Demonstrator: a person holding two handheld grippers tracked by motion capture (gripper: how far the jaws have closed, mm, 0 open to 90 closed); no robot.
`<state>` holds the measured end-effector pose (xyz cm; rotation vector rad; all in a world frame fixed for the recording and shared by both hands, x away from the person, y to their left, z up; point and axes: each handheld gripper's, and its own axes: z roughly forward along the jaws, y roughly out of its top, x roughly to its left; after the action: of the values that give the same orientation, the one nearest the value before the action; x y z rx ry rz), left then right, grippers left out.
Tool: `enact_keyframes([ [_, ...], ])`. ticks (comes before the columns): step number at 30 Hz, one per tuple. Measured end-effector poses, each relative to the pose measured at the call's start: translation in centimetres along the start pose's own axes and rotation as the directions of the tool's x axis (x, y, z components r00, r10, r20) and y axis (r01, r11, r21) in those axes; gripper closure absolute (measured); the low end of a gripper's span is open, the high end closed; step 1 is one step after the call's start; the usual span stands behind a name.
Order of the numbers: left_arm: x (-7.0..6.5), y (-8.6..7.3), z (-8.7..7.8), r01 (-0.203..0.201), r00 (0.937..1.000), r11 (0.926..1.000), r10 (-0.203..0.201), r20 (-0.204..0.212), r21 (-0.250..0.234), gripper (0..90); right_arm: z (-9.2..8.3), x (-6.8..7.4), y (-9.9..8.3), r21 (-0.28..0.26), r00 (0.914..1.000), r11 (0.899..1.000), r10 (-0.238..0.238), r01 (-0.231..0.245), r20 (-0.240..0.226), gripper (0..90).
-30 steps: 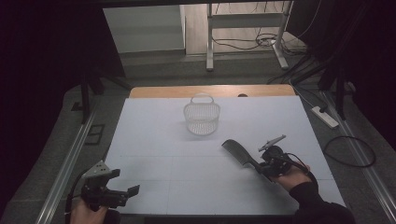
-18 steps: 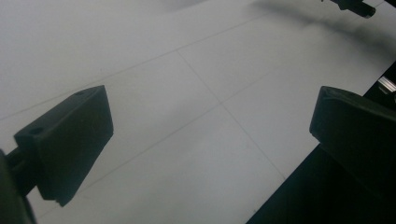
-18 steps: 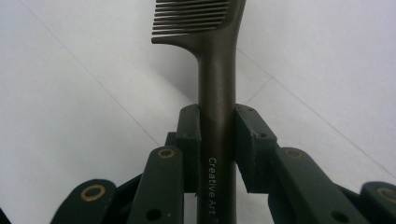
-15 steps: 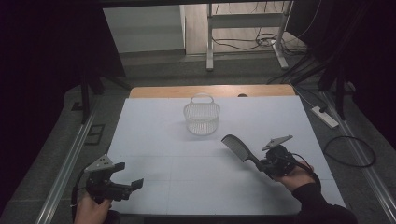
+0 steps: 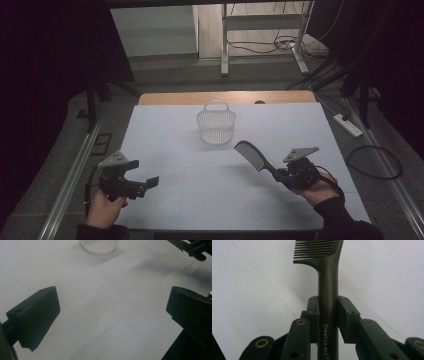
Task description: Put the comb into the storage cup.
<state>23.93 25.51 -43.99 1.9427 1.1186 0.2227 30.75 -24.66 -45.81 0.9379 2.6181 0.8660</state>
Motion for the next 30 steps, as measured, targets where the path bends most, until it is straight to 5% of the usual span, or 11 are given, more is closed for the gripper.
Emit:
enact_keyframes([
  [16, -0.5, 4.0, 2.1, -0.024, 0.9978, 0.9986, 0.027, 0.060, -0.047, 0.0, -0.9, 1.0, 0.5, -0.077, 0.9995, 0.997, -0.016, 0.014, -0.027, 72.1],
  [30, -1.4, 7.4, 4.4, -0.024, 0.9872, 0.9972, 0.035, 0.156, -0.071, 0.0, -1.4, 1.6, 0.8, -0.130, 0.9994, 0.991, -0.030, 0.027, -0.019, 72.2],
])
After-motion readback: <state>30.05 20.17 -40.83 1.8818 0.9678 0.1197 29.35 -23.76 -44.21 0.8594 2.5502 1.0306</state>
